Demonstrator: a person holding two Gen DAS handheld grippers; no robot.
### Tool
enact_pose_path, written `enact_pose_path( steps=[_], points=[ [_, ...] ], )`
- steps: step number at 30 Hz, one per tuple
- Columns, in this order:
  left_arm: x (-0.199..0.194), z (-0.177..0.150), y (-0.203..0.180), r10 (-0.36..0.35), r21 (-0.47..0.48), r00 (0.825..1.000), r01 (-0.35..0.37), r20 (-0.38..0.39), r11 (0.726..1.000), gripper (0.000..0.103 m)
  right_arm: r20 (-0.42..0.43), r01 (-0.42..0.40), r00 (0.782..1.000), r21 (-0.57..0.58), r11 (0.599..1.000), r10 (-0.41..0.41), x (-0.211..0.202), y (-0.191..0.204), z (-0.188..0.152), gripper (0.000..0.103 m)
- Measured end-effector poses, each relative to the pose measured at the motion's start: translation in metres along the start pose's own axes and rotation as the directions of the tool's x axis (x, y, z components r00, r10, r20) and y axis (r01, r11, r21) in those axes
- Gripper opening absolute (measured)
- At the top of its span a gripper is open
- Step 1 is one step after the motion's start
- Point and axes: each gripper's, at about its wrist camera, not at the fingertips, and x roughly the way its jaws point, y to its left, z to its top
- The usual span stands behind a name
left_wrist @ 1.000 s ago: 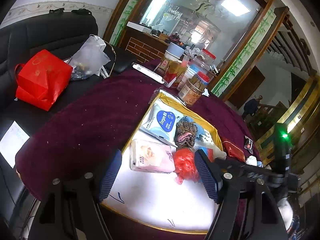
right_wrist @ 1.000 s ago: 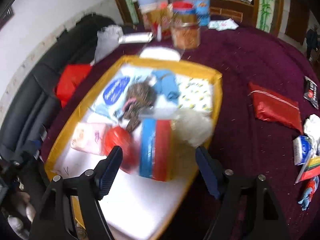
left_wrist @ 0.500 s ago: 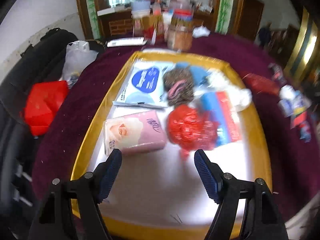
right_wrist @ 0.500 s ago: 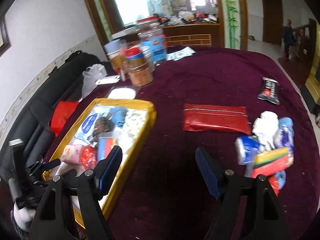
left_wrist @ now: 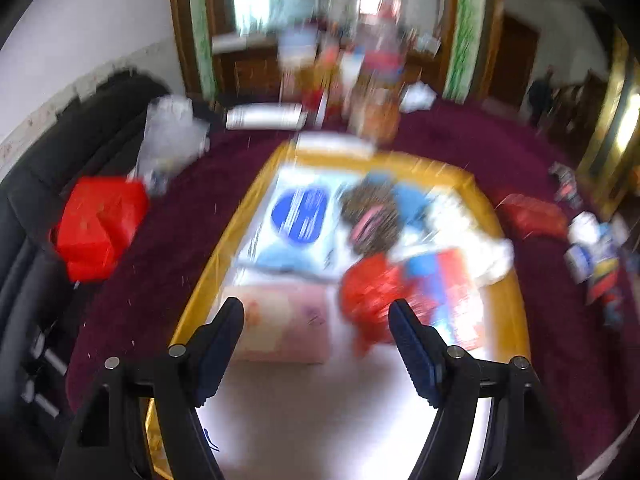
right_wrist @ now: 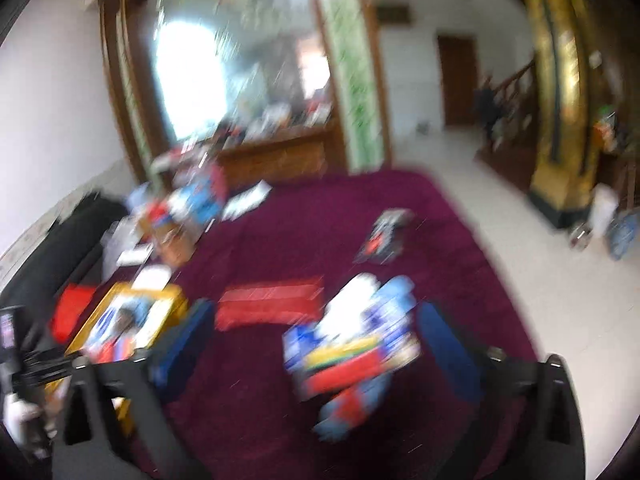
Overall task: Organize soft objects
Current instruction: 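Move both grippers back to the remaining items on the table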
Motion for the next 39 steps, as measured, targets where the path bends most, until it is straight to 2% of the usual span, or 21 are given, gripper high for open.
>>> enact_pose_path(
  steps=[2,3,4,5,7,8,10,12,16,19,23,25,26,27,28,30,31,32,34,37,39],
  points=[
    [-0.031,0.0,-0.008,-0.02,0.017,0.99,0.018,0.137,1.0,0.08,0.028,0.014,0.999,0.058,0.998,-0.016,0.0,-0.03,0.002,0.103],
    [-0.048,0.001,-0.013,-0.036,0.027,0.977,0.031,0.211,0.999,0.09,-0.011,0.019,1.0,0.087,0.996,-0.018,0.007,-0.042,0.003,0.103],
    [-0.07,0.001,-0.019,-0.077,0.039,0.951,0.068,0.301,0.997,0.102,-0.055,0.018,0.998,0.112,0.994,-0.012,0.015,-0.051,0.003,0.103],
    [-0.081,0.001,-0.022,-0.122,0.039,0.931,0.116,0.345,0.993,0.103,-0.103,0.01,0.995,0.137,0.991,0.004,0.026,-0.06,0.001,0.103],
    [-0.093,0.002,-0.027,-0.288,0.041,0.883,0.295,0.37,0.955,0.103,-0.182,-0.015,0.982,0.156,0.988,0.043,0.049,-0.066,-0.009,0.103],
    [-0.09,0.005,-0.033,-0.356,0.037,0.875,0.364,0.327,0.931,0.103,-0.236,-0.017,0.97,0.157,0.987,0.055,0.064,-0.065,-0.016,0.103],
    [-0.083,0.006,-0.049,-0.374,0.034,0.886,0.38,0.272,0.924,0.102,-0.317,-0.032,0.945,0.164,0.986,0.083,0.082,-0.06,-0.031,0.103],
    [-0.08,0.001,-0.068,-0.339,0.083,0.903,0.329,0.265,0.941,0.102,-0.369,-0.047,0.924,0.157,0.986,0.102,0.095,-0.05,-0.045,0.102],
    [-0.079,-0.005,-0.086,-0.364,0.134,0.903,0.342,0.227,0.93,0.102,-0.395,-0.101,0.901,0.211,0.972,0.179,0.119,-0.046,-0.053,0.102],
    [-0.081,-0.011,-0.089,-0.373,0.124,0.904,0.354,0.207,0.927,0.102,-0.415,-0.162,0.869,0.273,0.948,0.268,0.147,-0.046,-0.056,0.102],
    [-0.079,-0.013,-0.092,-0.376,0.111,0.906,0.361,0.193,0.926,0.102,-0.442,-0.353,0.778,0.279,0.893,0.446,0.154,-0.015,-0.064,0.102],
    [-0.078,-0.013,-0.093,-0.374,0.116,0.908,0.357,0.192,0.927,0.102,-0.464,-0.485,0.696,0.258,0.835,0.548,0.146,0.014,-0.07,0.102],
    [-0.078,-0.013,-0.094,-0.377,0.118,0.907,0.36,0.187,0.925,0.102,-0.479,-0.556,0.63,0.271,0.786,0.611,0.142,0.028,-0.074,0.102],
    [-0.076,-0.013,-0.097,-0.384,0.122,0.907,0.366,0.176,0.922,0.102,-0.49,-0.602,0.586,0.269,0.752,0.645,0.137,0.04,-0.076,0.102],
    [-0.074,-0.013,-0.102,-0.388,0.13,0.908,0.37,0.161,0.92,0.102,-0.492,-0.619,0.58,0.251,0.744,0.649,0.131,0.047,-0.076,0.102],
    [-0.069,-0.015,-0.112,-0.394,0.163,0.91,0.372,0.132,0.914,0.102,-0.468,-0.613,0.616,0.22,0.759,0.633,0.12,0.049,-0.072,0.102],
    [-0.067,-0.016,-0.119,-0.396,0.189,0.91,0.371,0.119,0.909,0.102,-0.451,-0.592,0.644,0.219,0.776,0.618,0.116,0.044,-0.069,0.102],
    [-0.065,-0.019,-0.131,-0.394,0.236,0.914,0.363,0.1,0.902,0.102,-0.429,-0.558,0.685,0.211,0.803,0.589,0.112,0.036,-0.065,0.102],
    [-0.061,-0.022,-0.148,-0.391,0.304,0.917,0.353,0.074,0.885,0.102,-0.4,-0.504,0.741,0.199,0.841,0.539,0.105,0.021,-0.061,0.102],
    [-0.049,-0.023,-0.184,-0.385,0.453,0.923,0.332,0.027,0.827,0.102,-0.366,-0.419,0.799,0.23,0.878,0.477,0.093,-0.011,-0.063,0.102],
    [-0.039,-0.024,-0.215,-0.369,0.589,0.929,0.291,0.013,0.754,0.102,-0.369,-0.374,0.816,0.252,0.893,0.446,0.09,-0.029,-0.066,0.102]
  ],
)
